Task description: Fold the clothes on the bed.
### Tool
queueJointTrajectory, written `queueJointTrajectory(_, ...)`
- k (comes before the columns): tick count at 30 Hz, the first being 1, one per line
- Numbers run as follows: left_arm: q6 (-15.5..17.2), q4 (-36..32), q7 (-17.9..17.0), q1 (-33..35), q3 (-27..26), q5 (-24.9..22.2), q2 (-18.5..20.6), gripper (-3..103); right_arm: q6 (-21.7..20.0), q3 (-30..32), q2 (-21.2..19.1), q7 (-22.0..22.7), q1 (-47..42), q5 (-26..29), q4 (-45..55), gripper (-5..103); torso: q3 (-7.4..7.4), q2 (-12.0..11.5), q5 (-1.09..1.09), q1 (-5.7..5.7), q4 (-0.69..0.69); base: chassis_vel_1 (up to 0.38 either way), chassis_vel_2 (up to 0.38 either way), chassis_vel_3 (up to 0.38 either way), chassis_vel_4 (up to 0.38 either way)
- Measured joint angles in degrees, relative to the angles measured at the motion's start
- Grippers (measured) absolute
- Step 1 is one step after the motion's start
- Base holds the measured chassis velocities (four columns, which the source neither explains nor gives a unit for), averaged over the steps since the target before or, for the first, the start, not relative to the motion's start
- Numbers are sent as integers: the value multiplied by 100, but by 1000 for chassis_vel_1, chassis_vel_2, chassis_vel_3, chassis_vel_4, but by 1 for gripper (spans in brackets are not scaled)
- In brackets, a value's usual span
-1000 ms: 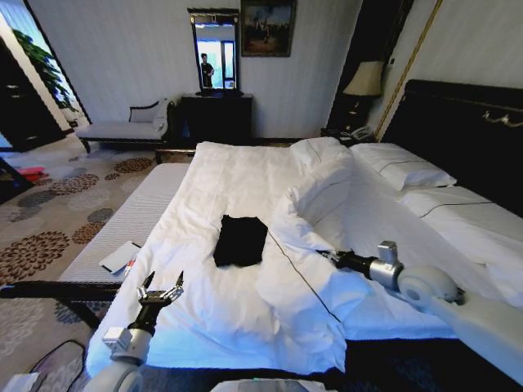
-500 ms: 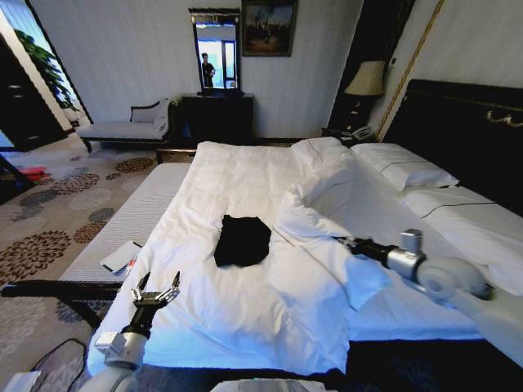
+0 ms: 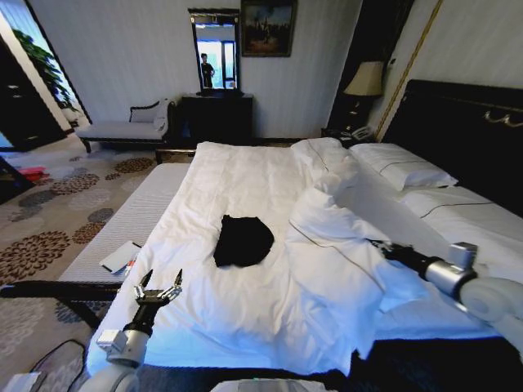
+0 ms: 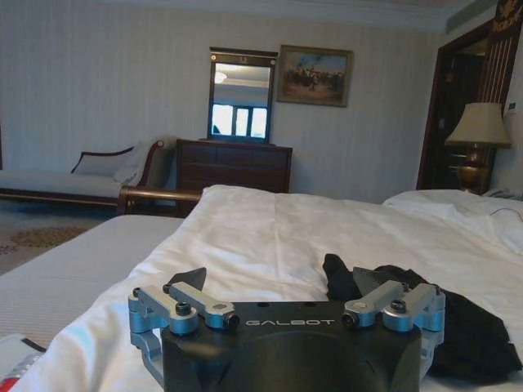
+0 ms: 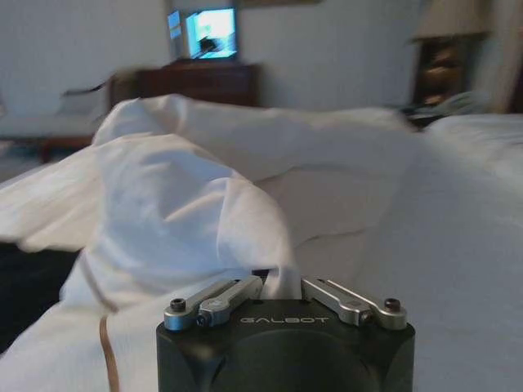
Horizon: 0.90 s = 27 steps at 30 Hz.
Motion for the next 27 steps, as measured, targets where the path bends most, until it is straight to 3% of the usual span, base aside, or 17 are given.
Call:
queueJointTrajectory(8, -1, 34, 0, -50, 53, -6, -6, 100, -90, 574, 610, -23, -247, 124, -41, 1, 0, 0, 0, -1, 2, 0, 0, 0, 0)
queueJointTrajectory(16, 7, 155, -13, -125, 37, -93, 13, 100, -68, 936, 1684, -169, -371, -521, -592, 1, 0, 0, 1, -1, -1, 0, 0, 0, 0)
queueJointTrajectory(27, 13, 352, -27, -273, 131, -120, 38, 100, -29, 1795, 2265, -256, -460, -597, -1104, 1, 1, 0, 0, 0, 0, 0, 0, 0, 0)
